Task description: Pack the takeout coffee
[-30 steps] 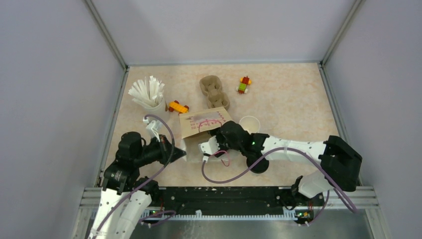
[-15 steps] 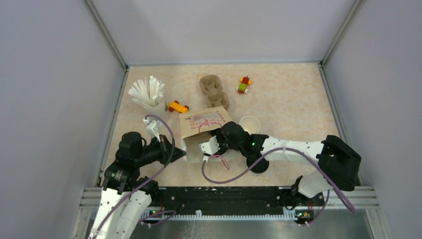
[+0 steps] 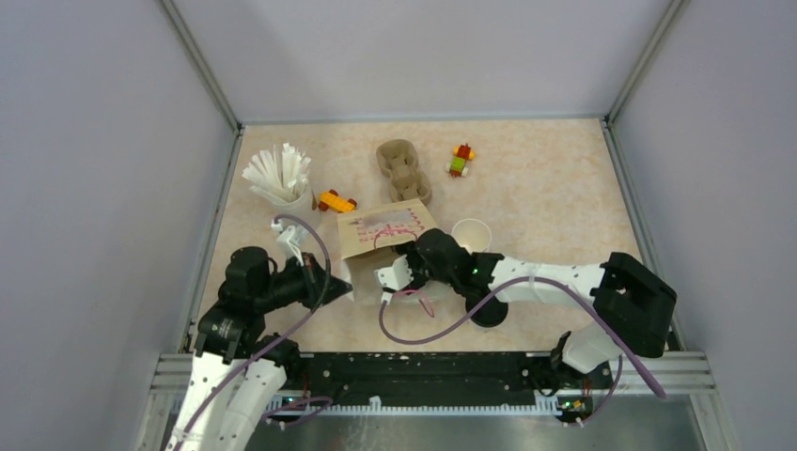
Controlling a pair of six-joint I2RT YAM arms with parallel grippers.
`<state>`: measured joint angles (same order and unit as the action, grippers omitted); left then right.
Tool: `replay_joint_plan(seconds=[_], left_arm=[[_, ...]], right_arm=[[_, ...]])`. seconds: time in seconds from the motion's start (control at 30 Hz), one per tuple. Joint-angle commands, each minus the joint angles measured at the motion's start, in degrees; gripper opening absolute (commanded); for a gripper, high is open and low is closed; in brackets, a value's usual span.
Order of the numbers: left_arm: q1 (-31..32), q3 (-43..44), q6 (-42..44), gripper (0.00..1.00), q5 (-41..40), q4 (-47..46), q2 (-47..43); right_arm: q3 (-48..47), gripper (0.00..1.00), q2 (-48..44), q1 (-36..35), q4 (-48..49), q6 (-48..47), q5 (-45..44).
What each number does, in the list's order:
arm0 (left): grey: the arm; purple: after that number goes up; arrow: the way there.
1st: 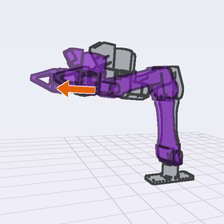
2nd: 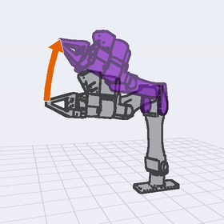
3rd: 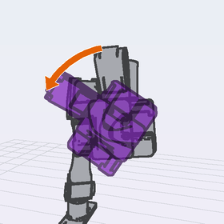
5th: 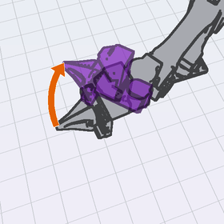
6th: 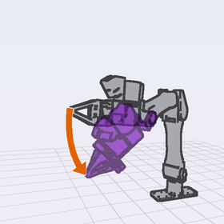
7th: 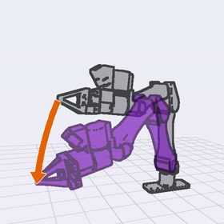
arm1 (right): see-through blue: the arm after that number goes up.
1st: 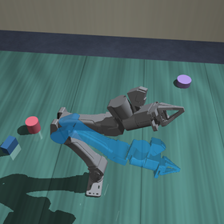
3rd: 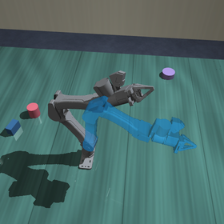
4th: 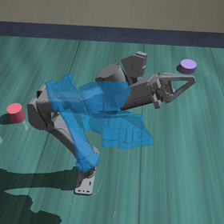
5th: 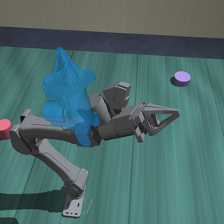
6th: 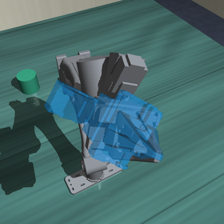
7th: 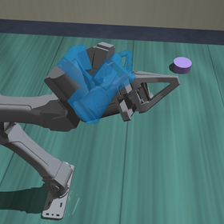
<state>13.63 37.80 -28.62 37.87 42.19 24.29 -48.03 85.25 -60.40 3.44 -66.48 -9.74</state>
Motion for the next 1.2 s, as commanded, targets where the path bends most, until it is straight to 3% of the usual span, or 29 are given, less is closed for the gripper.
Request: replay_joint_plan(seconds=[0.0,0.5,1.17], left_arm=[[-0.09,0.62,-0.08,0.00,3.36,-3.15,0.66],[-0.09,1.34,-1.91,0.00,4.18,-2.82,0.20],[-0.09,2.96,-0.38,0.00,2.74,-1.57,1.53]], right_arm=[[-0.06,0.69,2.08,2.21,-5.79,2.09,-0.74],[-2.07,0.70,3.29,2.22,-6.30,2.45,-1.82],[-9.95,0.86,-2.57,2.18,-19.66,4.09,4.06]])
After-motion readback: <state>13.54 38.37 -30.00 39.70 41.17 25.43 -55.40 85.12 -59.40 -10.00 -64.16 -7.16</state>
